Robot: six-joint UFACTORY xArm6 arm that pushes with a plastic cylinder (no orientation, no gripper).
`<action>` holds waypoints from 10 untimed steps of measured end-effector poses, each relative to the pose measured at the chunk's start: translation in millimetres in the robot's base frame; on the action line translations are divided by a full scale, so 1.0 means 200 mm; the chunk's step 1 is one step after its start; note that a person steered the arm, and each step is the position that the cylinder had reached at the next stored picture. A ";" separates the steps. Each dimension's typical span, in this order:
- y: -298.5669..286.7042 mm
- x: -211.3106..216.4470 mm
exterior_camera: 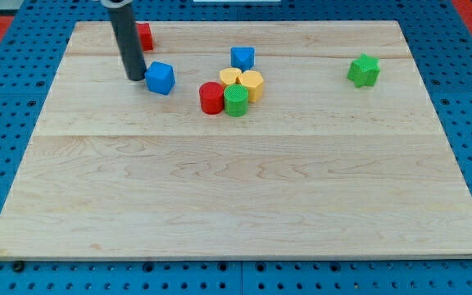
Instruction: Move the blue cube top left to the red circle
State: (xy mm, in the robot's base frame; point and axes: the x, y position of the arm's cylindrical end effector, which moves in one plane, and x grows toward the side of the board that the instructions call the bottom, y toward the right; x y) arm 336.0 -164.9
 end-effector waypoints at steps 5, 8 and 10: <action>-0.02 -0.06; 0.02 0.03; 0.09 0.04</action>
State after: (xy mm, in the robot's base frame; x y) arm 343.9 -146.8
